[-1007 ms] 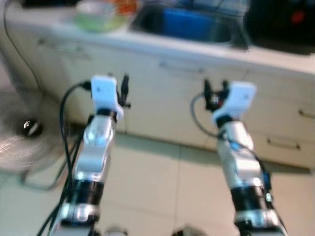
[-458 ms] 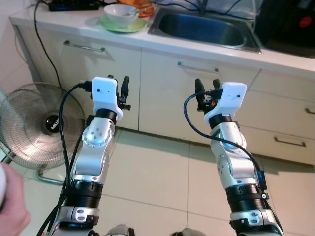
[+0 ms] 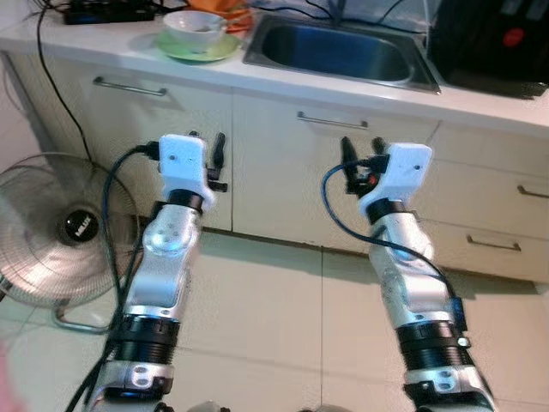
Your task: Kitchen organization
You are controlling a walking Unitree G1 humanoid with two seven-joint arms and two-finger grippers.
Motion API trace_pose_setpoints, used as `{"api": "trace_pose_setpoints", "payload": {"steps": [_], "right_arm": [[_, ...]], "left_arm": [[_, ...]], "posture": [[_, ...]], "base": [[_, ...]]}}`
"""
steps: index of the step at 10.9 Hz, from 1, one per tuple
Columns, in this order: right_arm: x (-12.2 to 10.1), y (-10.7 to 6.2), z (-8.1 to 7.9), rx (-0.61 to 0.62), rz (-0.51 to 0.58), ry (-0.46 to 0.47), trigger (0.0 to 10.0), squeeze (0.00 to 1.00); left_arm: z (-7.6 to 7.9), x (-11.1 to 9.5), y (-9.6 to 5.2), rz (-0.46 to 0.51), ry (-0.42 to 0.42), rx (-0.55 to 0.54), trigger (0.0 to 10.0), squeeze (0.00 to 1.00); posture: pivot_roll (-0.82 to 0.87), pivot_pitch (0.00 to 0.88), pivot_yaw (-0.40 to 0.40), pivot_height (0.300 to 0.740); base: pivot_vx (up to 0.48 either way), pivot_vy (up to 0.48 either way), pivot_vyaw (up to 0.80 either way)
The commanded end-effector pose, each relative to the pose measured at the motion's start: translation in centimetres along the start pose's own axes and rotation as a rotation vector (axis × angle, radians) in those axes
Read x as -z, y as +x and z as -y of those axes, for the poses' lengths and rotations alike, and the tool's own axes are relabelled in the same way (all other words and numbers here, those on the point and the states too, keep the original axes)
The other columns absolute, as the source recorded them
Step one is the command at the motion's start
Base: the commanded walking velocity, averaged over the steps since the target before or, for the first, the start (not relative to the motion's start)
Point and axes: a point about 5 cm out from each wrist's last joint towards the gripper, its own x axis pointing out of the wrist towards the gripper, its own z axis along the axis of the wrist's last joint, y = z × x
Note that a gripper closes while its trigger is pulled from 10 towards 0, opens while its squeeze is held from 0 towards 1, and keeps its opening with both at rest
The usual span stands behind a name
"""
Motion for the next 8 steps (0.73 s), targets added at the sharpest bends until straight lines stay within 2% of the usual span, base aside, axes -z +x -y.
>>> {"api": "trace_pose_setpoints", "payload": {"steps": [1, 5, 8], "right_arm": [[-0.78, 0.46, -0.59, -0.045, 0.023, 0.006, 10.0, 0.00], [-0.64, 0.56, -0.56, -0.100, 0.010, -0.004, 10.0, 0.00], [-0.74, 0.63, -0.26, -0.092, 0.011, -0.003, 10.0, 0.00]], "left_arm": [[-0.24, -0.18, 0.00, 0.001, 0.004, 0.000, 10.0, 0.00], [-0.48, -0.11, -0.09, -0.002, 0.009, -0.008, 10.0, 0.00], [-0.48, -0.10, -0.15, -0.003, 0.009, -0.009, 10.0, 0.00]], "posture": [[-0.03, 0.038, -0.087, 0.719], [-0.03, 0.041, -0.095, 0.719], [-0.03, 0.041, -0.097, 0.719]], "base": [[0.382, 0.000, 0.00], [0.382, 0.000, 0.00], [0.384, 0.000, 0.00]]}}
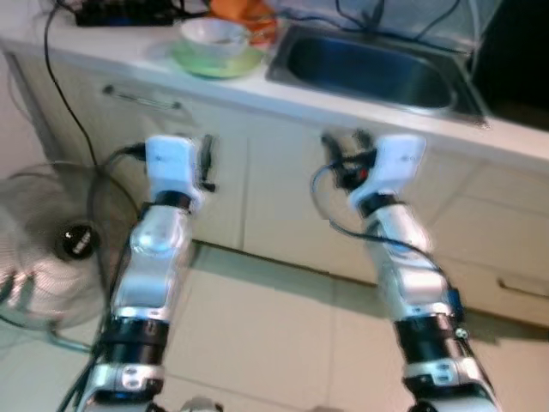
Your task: Kitchen organization
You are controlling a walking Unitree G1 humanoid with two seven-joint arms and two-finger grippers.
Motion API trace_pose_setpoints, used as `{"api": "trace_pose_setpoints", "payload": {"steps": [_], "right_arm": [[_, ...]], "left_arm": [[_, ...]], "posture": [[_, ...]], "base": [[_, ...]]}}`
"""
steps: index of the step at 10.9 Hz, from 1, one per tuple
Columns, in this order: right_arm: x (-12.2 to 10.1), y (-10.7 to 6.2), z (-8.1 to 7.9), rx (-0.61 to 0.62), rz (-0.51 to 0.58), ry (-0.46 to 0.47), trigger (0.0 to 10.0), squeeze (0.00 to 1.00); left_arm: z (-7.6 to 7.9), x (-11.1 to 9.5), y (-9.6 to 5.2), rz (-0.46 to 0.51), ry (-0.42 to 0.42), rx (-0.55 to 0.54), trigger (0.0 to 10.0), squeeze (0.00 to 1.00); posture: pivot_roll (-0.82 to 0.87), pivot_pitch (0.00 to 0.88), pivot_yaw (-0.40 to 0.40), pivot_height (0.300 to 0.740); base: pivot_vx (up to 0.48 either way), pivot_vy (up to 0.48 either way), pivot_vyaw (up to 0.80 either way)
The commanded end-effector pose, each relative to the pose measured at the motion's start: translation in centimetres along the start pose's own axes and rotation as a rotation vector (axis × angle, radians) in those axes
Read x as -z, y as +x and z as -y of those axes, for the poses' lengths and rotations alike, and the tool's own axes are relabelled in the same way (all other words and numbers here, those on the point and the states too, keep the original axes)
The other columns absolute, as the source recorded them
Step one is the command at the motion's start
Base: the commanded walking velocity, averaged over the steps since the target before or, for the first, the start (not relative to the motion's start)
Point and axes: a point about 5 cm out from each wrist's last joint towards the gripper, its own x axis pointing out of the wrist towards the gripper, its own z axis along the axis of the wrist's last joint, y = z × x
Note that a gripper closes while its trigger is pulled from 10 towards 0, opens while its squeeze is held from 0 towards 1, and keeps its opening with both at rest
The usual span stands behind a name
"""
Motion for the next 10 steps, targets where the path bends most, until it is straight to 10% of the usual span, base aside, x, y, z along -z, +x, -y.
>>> {"api": "trace_pose_setpoints", "payload": {"steps": [1, 10], "right_arm": [[0.01, -0.27, 1.05, 0.033, -0.009, -0.005, 10.0, 0.00], [-0.11, 0.24, 1.13, 0.020, -0.016, -0.010, 10.0, 0.00]], "left_arm": [[1.33, -0.26, 0.14, 0.006, -0.011, 0.042, 10.0, 0.00], [1.26, -0.27, 0.25, 0.006, -0.001, 0.042, 10.0, 0.00]], "posture": [[-0.03, 0.039, -0.094, 0.719], [-0.02, 0.037, -0.096, 0.719]], "base": [[0.382, 0.000, 0.00], [0.386, 0.000, 0.00]]}}
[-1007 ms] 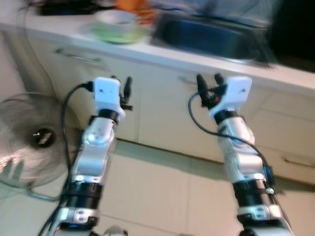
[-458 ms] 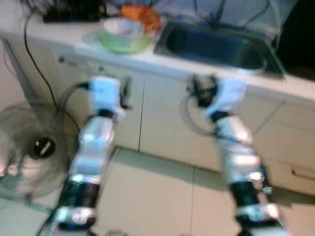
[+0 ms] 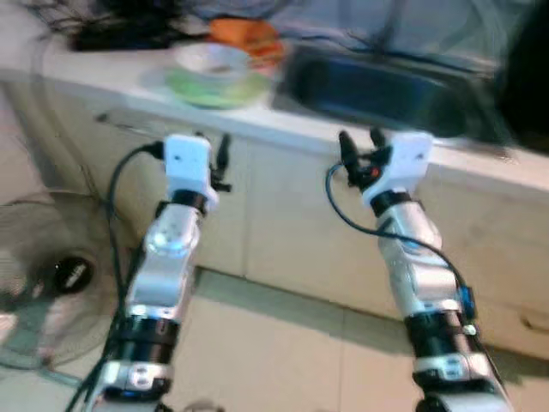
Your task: Kitchen organization
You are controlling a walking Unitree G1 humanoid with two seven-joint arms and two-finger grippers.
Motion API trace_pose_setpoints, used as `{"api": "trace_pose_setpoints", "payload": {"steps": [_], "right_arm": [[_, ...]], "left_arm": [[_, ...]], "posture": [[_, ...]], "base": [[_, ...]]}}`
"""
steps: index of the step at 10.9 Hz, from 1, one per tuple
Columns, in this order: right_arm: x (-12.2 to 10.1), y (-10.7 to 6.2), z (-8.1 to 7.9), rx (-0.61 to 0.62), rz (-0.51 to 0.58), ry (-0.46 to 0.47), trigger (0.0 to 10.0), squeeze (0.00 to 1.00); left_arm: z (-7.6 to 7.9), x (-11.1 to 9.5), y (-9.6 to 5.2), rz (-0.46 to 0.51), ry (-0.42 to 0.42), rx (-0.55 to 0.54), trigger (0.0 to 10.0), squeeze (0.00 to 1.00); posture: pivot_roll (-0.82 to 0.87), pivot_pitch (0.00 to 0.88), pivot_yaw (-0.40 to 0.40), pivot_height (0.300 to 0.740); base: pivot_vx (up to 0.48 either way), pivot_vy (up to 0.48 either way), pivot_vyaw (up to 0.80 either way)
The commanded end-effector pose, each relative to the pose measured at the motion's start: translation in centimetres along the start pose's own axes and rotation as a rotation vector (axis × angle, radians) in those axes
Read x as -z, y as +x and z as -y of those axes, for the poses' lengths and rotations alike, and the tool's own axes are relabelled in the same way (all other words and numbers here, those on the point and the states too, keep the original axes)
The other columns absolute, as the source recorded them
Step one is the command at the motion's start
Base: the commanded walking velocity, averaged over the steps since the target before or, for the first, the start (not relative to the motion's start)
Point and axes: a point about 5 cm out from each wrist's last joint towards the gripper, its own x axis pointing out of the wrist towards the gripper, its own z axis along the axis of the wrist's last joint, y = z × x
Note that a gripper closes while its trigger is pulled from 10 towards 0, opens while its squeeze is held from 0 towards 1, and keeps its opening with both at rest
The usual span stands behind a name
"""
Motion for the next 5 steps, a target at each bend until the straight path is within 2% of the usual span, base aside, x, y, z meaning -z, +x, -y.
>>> {"api": "trace_pose_setpoints", "payload": {"steps": [1, 5], "right_arm": [[-0.34, 0.10, 0.55, 0.013, 0.007, -0.002, 10.0, 0.00], [-0.23, 0.12, 0.21, 0.012, 0.004, 0.001, 10.0, 0.00]], "left_arm": [[0.50, -0.25, 0.17, 0.006, 0.003, 0.018, 10.0, 0.00], [0.50, -0.27, 0.23, 0.007, 0.006, 0.024, 10.0, 0.00]], "posture": [[-0.02, 0.037, -0.096, 0.719], [-0.03, 0.035, -0.091, 0.719]], "base": [[0.386, 0.000, 0.00], [0.388, 0.000, 0.00]]}}
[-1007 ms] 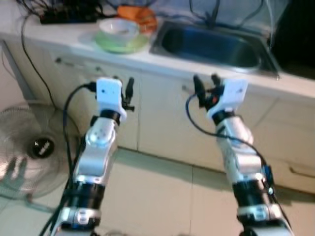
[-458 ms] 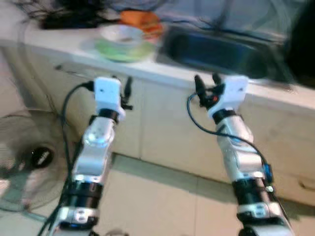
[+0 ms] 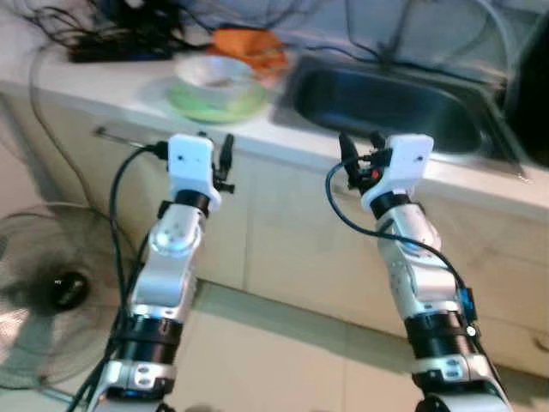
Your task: Kitchen organization
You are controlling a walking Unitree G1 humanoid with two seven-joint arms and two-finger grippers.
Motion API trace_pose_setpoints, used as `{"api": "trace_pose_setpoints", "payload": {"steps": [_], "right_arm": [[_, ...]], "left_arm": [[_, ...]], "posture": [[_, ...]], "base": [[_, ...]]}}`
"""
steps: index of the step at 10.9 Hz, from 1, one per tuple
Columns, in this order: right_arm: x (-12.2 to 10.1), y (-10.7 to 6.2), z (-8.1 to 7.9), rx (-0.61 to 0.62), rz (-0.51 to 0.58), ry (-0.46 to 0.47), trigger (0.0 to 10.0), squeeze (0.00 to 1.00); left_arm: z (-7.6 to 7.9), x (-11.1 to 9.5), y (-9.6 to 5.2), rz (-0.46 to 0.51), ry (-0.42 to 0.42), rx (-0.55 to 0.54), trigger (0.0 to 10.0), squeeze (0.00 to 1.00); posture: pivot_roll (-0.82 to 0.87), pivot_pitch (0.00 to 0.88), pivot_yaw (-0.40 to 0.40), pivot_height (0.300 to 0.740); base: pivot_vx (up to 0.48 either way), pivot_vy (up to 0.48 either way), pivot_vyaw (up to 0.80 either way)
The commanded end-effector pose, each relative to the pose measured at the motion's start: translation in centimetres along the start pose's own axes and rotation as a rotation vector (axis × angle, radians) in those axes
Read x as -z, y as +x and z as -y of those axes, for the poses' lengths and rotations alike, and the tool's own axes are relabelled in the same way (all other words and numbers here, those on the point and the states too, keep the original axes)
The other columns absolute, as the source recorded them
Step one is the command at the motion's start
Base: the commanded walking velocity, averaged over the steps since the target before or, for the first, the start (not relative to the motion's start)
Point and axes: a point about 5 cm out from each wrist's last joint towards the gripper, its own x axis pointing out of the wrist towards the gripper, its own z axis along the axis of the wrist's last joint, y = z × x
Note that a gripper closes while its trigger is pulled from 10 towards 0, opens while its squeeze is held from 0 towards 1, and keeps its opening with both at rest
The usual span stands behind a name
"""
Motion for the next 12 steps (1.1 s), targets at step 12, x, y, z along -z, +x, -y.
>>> {"api": "trace_pose_setpoints", "payload": {"steps": [12], "right_arm": [[-0.30, 0.49, -1.20, -0.034, 0.016, 0.032, 10.0, 0.00]], "left_arm": [[0.19, 0.00, -0.17, 0.004, 0.015, 0.017, 10.0, 0.00]], "posture": [[-0.02, 0.010, -0.097, 0.719]], "base": [[0.389, 0.000, -0.20]]}}
